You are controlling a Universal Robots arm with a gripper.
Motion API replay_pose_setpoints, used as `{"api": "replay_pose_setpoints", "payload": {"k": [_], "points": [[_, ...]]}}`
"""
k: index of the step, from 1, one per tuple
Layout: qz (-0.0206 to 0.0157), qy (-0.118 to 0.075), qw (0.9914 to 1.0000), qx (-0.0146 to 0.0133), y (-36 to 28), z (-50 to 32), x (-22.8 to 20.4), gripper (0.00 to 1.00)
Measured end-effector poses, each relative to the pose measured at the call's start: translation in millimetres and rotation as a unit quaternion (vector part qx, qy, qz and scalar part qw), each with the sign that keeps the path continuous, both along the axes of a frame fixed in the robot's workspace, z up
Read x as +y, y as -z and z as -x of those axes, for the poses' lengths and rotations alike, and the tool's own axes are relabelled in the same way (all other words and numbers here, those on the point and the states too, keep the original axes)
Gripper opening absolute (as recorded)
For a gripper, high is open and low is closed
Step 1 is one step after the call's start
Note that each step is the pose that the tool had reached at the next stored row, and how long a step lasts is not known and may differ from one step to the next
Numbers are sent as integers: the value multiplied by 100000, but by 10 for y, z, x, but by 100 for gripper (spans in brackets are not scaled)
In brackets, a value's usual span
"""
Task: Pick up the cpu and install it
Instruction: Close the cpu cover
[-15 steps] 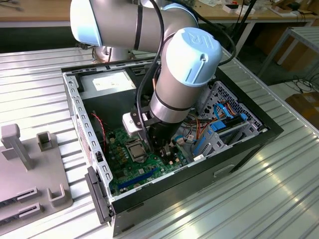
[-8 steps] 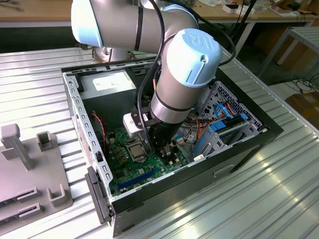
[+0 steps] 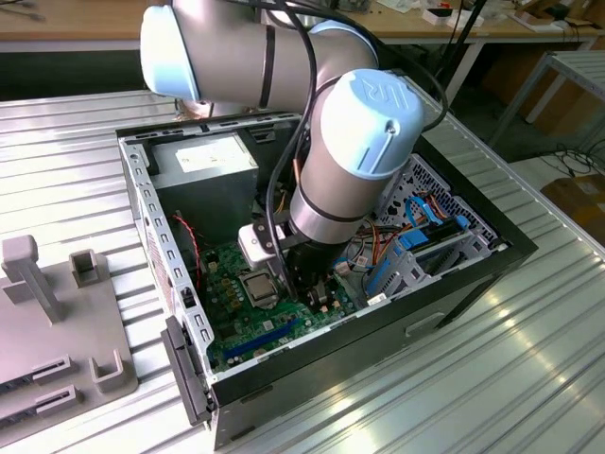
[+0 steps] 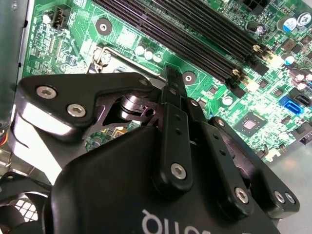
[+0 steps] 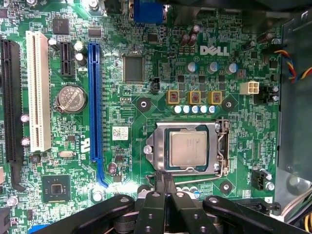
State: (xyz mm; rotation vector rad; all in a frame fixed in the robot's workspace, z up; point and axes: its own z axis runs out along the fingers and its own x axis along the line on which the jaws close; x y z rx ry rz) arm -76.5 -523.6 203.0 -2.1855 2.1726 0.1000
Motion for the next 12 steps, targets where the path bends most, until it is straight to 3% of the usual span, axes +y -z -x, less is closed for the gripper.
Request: {"api": "replay_pose_setpoints", "payload": {"k": [12], "points": [[-24, -3, 100000, -4, 57, -25, 0, 11]]}}
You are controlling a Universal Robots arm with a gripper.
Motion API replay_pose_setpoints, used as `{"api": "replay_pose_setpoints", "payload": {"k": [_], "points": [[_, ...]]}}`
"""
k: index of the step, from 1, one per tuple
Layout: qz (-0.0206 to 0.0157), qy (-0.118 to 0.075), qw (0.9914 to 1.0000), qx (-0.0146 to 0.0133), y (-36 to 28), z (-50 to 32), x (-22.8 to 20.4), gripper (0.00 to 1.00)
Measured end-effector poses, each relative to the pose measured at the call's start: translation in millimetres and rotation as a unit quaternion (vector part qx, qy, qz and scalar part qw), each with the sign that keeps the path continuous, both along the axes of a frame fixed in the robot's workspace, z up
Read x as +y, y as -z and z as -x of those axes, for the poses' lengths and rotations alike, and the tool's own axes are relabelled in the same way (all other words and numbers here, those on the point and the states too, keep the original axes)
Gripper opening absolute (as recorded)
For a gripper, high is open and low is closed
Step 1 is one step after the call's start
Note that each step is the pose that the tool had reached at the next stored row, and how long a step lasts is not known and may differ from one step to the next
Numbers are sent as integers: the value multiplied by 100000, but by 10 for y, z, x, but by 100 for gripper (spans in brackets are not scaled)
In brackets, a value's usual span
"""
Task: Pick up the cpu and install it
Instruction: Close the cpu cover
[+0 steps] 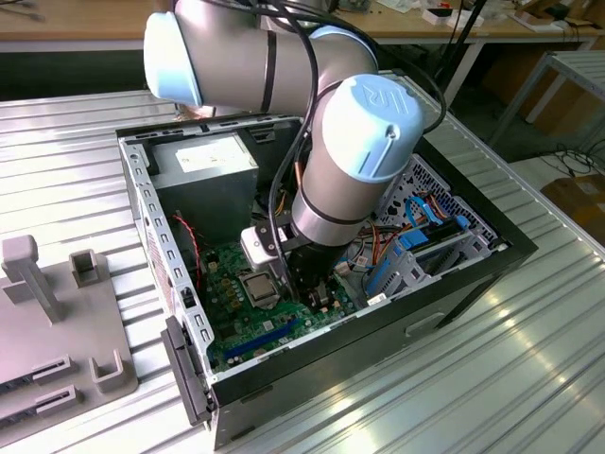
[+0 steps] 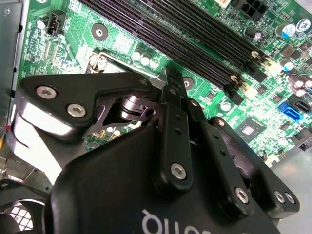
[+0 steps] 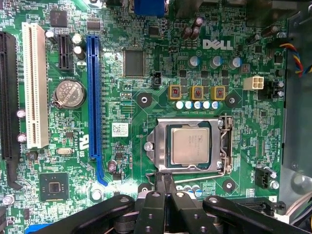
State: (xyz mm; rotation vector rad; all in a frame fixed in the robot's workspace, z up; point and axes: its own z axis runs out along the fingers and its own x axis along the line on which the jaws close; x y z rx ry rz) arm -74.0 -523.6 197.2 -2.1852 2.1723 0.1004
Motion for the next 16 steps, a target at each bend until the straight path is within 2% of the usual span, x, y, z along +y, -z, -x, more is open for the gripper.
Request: {"api": "replay_pose_setpoints", "payload": {"k": [3, 4, 8, 11, 13, 16], "points": [[-521, 19, 99999, -4, -35, 2, 3, 11], [-546, 5, 99999, -5, -72, 1, 0, 11], [-571, 2, 99998, 3, -151, 0, 1, 11], [-568, -7, 99998, 1, -242, -1, 13, 11], [-433, 8, 99999, 3, -278, 1, 50, 11], [-304, -4, 100000, -1, -283, 14, 166, 11]]}}
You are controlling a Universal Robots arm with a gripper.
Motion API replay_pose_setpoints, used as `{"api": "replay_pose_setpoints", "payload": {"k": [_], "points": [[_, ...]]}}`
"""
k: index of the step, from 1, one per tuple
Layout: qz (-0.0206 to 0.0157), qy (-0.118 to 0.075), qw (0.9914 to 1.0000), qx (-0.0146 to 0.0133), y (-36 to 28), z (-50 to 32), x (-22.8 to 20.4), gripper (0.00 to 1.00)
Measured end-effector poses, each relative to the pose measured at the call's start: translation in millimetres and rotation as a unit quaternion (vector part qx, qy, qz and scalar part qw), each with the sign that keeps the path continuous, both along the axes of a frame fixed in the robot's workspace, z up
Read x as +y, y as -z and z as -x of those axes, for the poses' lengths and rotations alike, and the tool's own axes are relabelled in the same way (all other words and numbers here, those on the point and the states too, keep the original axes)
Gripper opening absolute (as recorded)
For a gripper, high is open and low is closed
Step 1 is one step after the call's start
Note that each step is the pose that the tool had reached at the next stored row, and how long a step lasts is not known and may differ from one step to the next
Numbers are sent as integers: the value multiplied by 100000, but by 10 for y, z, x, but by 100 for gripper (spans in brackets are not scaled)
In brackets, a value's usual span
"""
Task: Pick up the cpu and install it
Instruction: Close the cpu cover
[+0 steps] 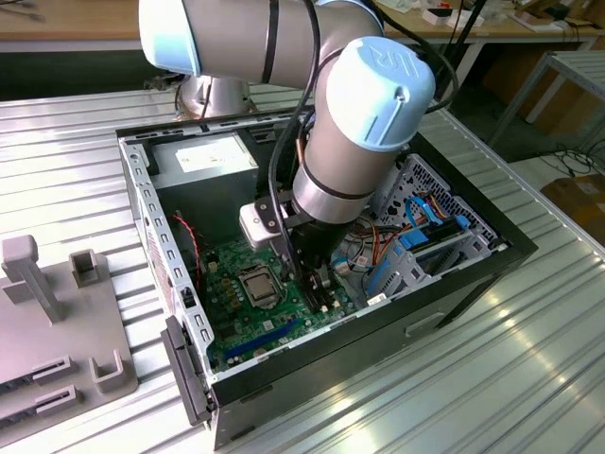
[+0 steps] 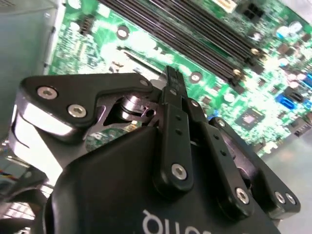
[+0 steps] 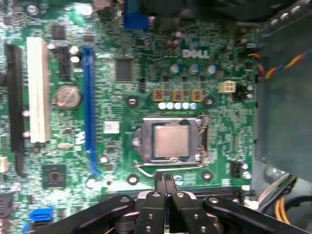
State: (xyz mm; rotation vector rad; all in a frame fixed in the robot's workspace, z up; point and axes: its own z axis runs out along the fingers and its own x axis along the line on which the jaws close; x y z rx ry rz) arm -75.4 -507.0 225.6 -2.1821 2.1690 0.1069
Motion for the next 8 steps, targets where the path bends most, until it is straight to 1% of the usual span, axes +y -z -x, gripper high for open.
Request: {"api": "replay_pose_setpoints", "payload": {"k": [1, 3, 4, 5, 8], "points": [[17, 3, 100000, 4, -1, 41, 52, 11], [5, 5, 100000, 3, 0, 108, 80, 11], [3, 2, 100000, -1, 0, 173, 96, 11], [6, 11, 100000, -1, 0, 197, 101, 11], [8, -55, 100000, 3, -1, 198, 101, 11]]}}
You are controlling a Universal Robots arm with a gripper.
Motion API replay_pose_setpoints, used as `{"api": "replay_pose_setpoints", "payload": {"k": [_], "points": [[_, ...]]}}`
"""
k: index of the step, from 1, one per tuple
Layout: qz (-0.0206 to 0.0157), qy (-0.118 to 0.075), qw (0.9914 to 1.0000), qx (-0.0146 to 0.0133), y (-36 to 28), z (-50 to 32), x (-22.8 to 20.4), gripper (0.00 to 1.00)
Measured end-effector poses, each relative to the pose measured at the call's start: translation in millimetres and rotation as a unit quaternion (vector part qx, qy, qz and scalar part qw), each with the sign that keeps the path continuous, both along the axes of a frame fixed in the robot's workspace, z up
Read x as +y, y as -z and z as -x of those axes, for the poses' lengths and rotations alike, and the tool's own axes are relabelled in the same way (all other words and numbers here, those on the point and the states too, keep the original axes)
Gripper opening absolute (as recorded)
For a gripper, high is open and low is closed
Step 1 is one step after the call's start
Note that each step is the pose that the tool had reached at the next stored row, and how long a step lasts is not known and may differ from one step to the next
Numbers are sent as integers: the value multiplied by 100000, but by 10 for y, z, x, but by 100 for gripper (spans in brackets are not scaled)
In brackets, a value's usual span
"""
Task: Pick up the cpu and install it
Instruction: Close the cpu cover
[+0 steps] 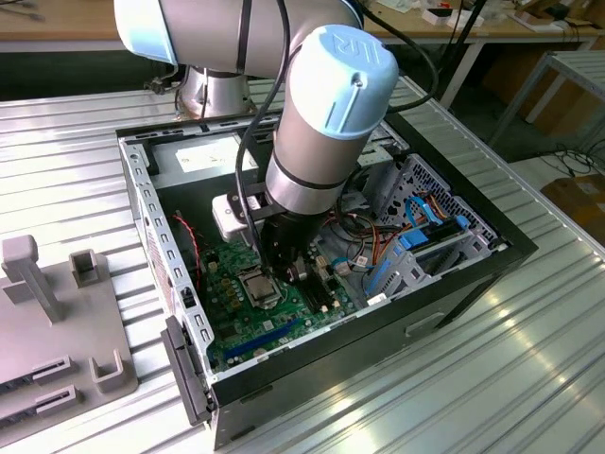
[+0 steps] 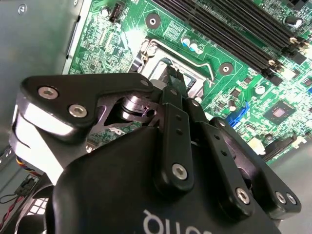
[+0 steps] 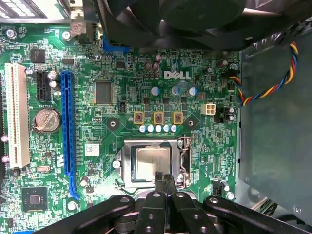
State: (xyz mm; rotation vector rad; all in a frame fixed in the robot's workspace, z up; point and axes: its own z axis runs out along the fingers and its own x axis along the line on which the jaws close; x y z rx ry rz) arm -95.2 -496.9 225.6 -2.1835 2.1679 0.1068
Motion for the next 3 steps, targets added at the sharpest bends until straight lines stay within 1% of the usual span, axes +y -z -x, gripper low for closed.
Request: {"api": "replay_pose_setpoints", "payload": {"k": [3], "points": [[2, -50, 100000, -1, 0, 2, 0, 11]]}}
